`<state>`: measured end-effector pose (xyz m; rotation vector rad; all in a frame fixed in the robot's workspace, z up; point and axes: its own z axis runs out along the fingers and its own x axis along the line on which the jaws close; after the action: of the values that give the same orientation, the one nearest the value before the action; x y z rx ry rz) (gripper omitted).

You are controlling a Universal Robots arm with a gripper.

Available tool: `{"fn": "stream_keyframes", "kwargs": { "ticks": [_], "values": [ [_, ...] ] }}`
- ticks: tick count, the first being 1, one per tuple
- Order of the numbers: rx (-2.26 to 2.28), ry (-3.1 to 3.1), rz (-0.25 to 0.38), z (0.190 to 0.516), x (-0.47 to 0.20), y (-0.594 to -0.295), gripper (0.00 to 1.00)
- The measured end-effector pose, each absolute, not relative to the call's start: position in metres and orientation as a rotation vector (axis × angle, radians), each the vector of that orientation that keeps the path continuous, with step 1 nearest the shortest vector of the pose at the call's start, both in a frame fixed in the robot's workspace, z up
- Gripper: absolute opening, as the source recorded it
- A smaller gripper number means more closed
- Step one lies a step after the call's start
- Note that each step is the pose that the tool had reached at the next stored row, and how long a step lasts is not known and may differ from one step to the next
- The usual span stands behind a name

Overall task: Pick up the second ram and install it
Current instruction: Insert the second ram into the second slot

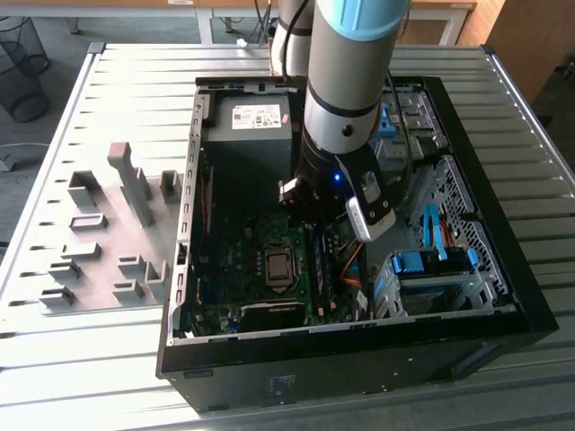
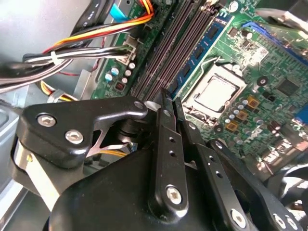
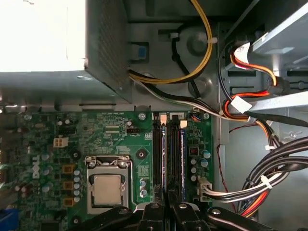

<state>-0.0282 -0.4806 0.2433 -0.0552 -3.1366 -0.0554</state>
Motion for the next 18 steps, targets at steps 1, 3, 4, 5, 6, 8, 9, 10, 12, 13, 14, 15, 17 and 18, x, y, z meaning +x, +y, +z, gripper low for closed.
{"fn": "stream_keyframes", "kwargs": {
  "ticks": [1,3,4,5,6,8,9,10,12,13,14,15,17,18],
  "values": [
    [-0.067,-3.137,-0.056,0.242,-0.028,-0.481,0.14],
    [-0.074,-3.135,-0.055,0.241,-0.028,-0.481,0.14],
    [-0.074,-3.134,-0.055,0.241,-0.028,-0.481,0.14],
    [-0.075,-3.134,-0.055,0.240,-0.029,-0.481,0.14],
    [-0.075,-3.133,-0.055,0.240,-0.029,-0.482,0.14],
    [-0.075,-3.133,-0.055,0.238,-0.029,-0.484,0.14],
    [-0.075,-3.133,-0.055,0.237,-0.029,-0.484,0.14],
    [-0.075,-3.133,-0.055,0.235,-0.029,-0.485,0.14],
    [-0.076,-3.133,-0.055,0.232,-0.029,-0.485,0.14],
    [-0.076,-3.133,-0.055,0.231,-0.029,-0.485,0.14],
    [-0.076,-3.133,-0.056,0.229,-0.029,-0.485,0.14],
    [-0.076,-3.133,-0.055,0.228,-0.029,-0.485,0.14],
    [-0.077,-3.133,-0.056,0.227,-0.029,-0.485,0.14],
    [-0.077,-3.133,-0.056,0.227,-0.029,-0.485,0.14]
  ]
}}
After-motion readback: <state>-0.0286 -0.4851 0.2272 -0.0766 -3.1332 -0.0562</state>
